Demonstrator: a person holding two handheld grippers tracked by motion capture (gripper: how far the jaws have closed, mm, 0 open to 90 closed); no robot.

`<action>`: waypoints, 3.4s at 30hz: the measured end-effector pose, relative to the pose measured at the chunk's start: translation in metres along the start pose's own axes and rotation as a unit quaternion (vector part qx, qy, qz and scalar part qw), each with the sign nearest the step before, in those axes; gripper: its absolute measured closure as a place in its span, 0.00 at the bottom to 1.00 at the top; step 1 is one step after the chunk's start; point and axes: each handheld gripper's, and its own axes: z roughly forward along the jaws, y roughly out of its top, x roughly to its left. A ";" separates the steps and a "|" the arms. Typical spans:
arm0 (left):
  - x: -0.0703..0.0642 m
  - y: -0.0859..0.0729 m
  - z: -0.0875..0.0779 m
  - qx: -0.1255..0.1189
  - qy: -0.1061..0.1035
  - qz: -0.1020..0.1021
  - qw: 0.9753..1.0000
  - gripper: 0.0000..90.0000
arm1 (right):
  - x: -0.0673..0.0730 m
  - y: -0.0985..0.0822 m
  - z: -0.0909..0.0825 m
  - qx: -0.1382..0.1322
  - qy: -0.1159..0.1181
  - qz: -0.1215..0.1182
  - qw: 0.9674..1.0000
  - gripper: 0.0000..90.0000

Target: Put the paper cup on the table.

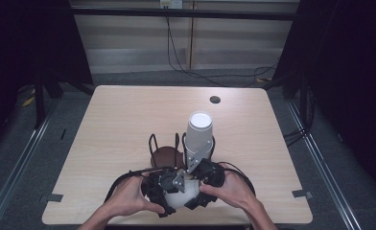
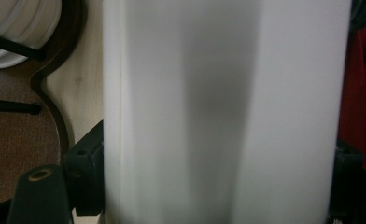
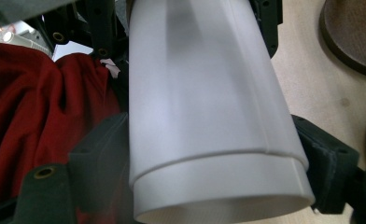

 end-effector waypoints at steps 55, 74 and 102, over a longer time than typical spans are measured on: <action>0.019 -0.043 -0.051 -0.237 0.017 -0.059 0.970 0.16 | -0.006 -0.012 -0.015 -0.052 -0.021 0.026 0.998 0.27; 0.019 -0.082 -0.051 -0.285 0.026 -0.108 0.952 0.17 | -0.012 -0.026 -0.024 -0.107 -0.026 0.052 0.993 0.27; 0.010 -0.082 -0.028 -0.322 0.007 -0.118 0.939 0.17 | -0.012 -0.034 -0.034 -0.224 0.005 0.034 0.974 0.27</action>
